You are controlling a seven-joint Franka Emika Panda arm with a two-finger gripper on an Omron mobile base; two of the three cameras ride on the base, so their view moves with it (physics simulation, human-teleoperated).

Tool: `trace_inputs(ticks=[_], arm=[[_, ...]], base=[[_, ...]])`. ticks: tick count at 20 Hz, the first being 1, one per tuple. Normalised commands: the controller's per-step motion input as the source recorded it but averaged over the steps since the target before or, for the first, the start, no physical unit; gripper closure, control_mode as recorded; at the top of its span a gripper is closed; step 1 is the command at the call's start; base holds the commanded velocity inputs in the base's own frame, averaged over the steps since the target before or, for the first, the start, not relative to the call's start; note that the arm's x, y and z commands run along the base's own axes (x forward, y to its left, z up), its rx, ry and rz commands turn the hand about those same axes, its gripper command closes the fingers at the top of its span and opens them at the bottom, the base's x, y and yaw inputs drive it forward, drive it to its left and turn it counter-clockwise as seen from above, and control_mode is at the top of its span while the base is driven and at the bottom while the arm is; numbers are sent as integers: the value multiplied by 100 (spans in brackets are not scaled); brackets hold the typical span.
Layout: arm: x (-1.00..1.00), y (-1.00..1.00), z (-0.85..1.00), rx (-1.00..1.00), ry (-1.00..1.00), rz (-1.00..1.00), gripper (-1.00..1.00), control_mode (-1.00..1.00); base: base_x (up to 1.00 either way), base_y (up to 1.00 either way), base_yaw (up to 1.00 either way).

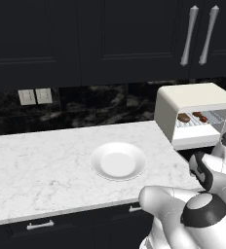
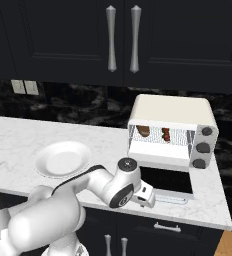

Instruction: Pick up the kebab skewer and baguette bread, and place them inside the toaster oven. Close the toaster oven door and start by setting the timer.

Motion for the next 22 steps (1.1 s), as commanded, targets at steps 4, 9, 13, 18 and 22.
trace_inputs(ticks=[4, 9, 13, 18, 22], arm=[[8, 0, -7, 0, -10, 0, -100, -100], [6, 0, -1, 0, -5, 0, -100, -100], [8, 0, 0, 0, 0, 0, -100, -100], [15, 2, 0, 0, 0, 2, -100, -100], [10, 1, -2, 0, -1, 3, -100, -100]], base=[[0, 0, 0], [0, 0, 0], [0, 0, 0], [0, 0, 0], [0, 0, 0]])
